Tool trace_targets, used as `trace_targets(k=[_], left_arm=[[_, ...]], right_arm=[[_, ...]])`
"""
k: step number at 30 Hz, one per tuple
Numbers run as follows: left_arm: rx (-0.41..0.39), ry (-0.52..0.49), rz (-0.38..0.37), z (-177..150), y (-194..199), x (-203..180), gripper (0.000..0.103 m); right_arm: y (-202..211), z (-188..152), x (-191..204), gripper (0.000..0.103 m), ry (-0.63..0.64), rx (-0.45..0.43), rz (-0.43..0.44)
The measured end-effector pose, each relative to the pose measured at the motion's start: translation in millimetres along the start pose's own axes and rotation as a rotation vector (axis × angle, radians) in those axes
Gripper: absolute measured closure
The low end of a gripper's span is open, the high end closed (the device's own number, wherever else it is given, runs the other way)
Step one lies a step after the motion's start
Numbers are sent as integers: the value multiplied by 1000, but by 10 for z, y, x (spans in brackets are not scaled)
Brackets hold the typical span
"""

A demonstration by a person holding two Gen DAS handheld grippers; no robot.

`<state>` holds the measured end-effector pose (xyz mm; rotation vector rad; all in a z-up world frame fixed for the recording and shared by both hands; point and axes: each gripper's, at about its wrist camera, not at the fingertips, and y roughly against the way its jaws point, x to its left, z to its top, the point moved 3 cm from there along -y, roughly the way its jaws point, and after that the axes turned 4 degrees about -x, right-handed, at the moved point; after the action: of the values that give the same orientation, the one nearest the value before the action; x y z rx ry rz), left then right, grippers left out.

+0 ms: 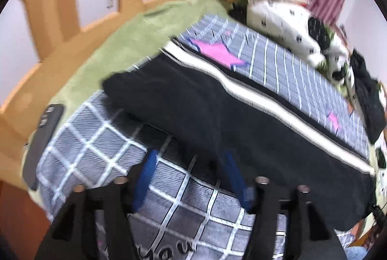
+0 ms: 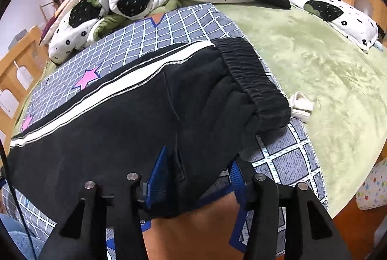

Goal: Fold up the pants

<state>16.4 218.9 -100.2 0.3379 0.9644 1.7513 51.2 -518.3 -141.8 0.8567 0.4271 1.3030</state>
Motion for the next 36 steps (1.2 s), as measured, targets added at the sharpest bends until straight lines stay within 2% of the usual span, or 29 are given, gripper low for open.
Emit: trace_targets(k=[3, 5, 7, 10, 11, 12, 13, 16, 17, 22, 25, 27, 31, 36], left_arm=[[-7, 17, -10, -17, 185, -19, 42], [-14, 2, 14, -13, 303, -37, 42], [-55, -22, 44, 13, 506, -40, 42], [-105, -24, 54, 38, 781, -23, 42], [-120, -26, 55, 45, 885, 4, 42], [-135, -22, 60, 53, 941, 9, 41], [-153, -7, 69, 54, 1022, 64, 40], [-164, 53, 56, 35, 1137, 209, 39], [-162, 66, 50, 21, 1170, 254, 39], [-171, 64, 76, -10, 1288, 397, 39], [-162, 99, 56, -37, 1318, 478, 39], [-156, 106, 51, -62, 1347, 525, 39], [-174, 95, 33, -68, 1428, 563, 39], [-170, 109, -30, -69, 1432, 593, 39]], right_arm=[[-115, 91, -134, 41, -79, -18, -14], [-320, 148, -209, 34, -174, 1, -2], [-547, 147, -282, 32, -280, 18, 21], [-606, 214, -227, 31, -285, -36, -33], [-617, 231, -206, 38, -274, -43, -52], [-635, 267, -187, 53, -266, -59, -91], [-649, 288, -192, 55, -276, -67, -111], [-657, 343, -187, 71, -314, -76, -84], [-645, 363, -168, 84, -315, -79, -69], [-345, 604, 49, 83, -211, -138, -66], [-345, 593, 8, 80, -241, -85, -52], [-412, 493, -76, 75, -286, -18, -47], [-351, 260, -141, 71, -295, 23, -102], [71, 262, -68, 66, -194, -51, -225]])
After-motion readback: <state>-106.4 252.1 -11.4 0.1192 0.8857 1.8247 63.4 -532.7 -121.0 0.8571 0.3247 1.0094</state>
